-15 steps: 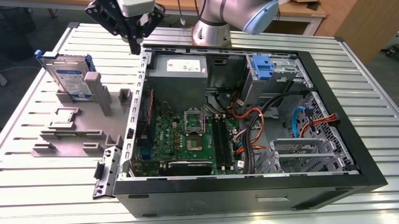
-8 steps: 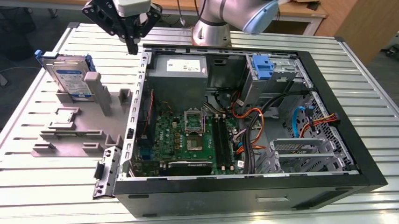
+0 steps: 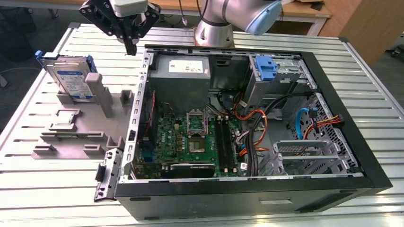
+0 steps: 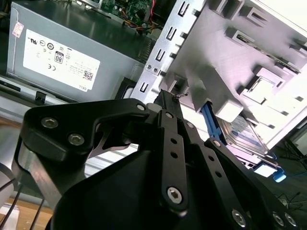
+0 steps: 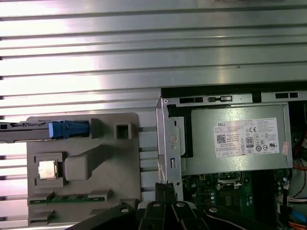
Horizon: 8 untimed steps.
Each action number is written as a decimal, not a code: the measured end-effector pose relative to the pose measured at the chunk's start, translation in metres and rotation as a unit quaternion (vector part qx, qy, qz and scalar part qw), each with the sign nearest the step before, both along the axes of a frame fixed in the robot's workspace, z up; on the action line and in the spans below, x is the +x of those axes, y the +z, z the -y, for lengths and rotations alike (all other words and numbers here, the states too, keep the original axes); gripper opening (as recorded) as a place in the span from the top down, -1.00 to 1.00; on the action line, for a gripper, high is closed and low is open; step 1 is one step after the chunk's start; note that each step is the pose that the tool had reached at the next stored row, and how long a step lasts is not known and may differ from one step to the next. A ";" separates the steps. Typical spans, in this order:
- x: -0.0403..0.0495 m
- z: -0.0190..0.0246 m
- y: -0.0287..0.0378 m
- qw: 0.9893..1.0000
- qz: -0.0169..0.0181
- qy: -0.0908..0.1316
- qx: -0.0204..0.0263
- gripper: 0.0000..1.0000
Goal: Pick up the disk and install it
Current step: 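Reach for the disk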
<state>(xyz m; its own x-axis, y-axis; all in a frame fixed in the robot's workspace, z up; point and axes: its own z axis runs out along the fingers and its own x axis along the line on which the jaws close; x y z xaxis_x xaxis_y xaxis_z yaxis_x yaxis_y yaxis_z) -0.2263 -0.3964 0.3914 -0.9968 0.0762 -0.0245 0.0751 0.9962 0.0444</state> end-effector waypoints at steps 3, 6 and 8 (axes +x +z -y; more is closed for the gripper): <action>-0.0023 0.0000 -0.0001 1.000 0.000 0.000 0.000 0.80; -0.0045 0.0000 -0.0001 1.000 0.000 0.000 0.000 0.80; -0.0059 0.0000 -0.0002 1.000 0.000 0.000 0.000 0.80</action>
<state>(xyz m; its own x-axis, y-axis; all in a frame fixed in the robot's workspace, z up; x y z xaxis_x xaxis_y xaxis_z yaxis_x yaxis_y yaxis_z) -0.2322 -0.3964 0.3912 -0.9968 0.0762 -0.0245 0.0751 0.9962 0.0444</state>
